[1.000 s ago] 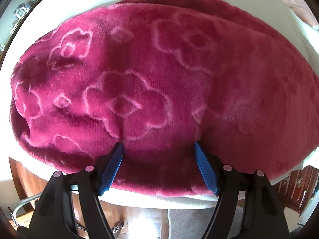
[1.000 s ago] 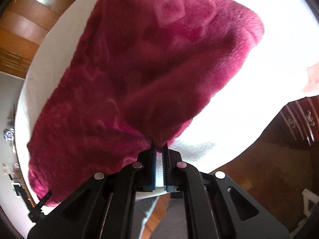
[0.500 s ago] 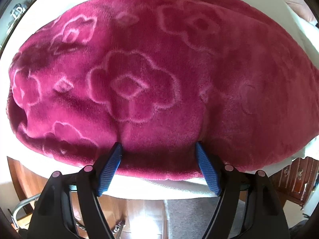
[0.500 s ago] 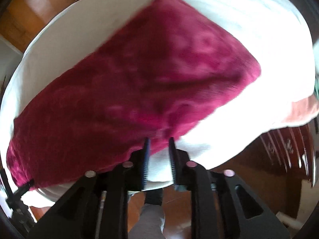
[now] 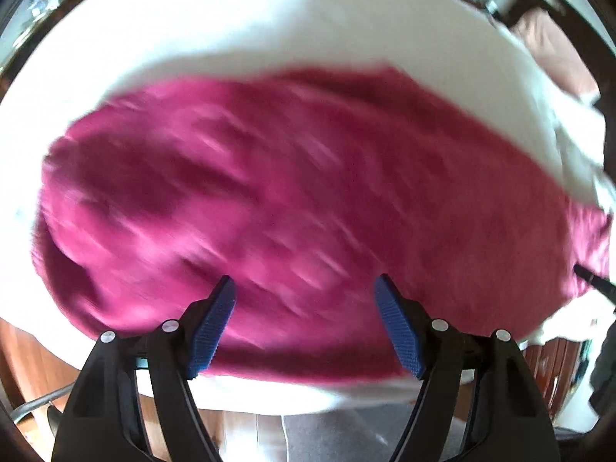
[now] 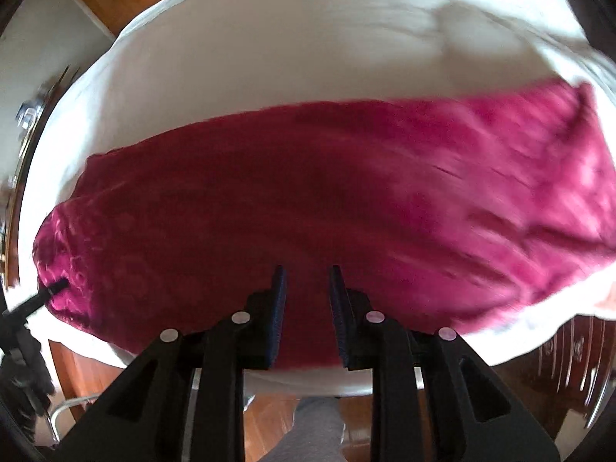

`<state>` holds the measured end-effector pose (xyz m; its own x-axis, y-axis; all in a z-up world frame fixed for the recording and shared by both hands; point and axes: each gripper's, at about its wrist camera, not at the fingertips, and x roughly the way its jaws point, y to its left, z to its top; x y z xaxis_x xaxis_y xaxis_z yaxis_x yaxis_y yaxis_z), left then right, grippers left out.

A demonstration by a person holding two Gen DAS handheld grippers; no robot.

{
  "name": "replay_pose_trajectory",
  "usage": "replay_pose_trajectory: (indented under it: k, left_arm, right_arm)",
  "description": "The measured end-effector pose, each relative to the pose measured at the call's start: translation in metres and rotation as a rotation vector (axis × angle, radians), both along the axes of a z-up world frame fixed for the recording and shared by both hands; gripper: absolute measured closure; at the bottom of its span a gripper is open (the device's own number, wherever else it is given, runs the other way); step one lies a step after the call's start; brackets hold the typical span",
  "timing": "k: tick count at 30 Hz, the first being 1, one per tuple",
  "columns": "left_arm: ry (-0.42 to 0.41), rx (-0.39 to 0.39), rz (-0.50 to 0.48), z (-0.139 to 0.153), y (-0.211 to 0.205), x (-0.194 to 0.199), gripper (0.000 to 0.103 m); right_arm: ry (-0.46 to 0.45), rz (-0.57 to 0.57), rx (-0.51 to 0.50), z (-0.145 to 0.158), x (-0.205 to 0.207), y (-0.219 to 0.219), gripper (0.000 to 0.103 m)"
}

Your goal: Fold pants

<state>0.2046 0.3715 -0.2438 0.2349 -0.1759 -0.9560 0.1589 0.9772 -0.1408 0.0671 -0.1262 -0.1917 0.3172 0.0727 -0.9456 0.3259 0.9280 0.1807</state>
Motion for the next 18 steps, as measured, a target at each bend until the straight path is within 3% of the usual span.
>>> replay_pose_trajectory:
  k: [4,8,12,18]
  left_arm:
    - [-0.025,0.020,0.115,0.003,0.064,0.025,0.029]
    - [0.016,0.047,0.196,-0.016,0.118,0.034,0.029]
    - [0.095,0.090,0.176,-0.047,0.156,0.014,0.029]
    - [0.131,0.043,0.174,-0.062,0.191,-0.016,0.028]
  right_arm:
    - [0.000,0.095,0.010,0.000,0.039,0.046,0.080]
    - [0.005,0.177,0.022,-0.003,0.085,0.092,0.076]
    - [0.009,0.256,0.046,-0.003,0.119,0.129,0.072]
    - [-0.007,0.321,0.105,-0.002,0.175,0.167,0.072]
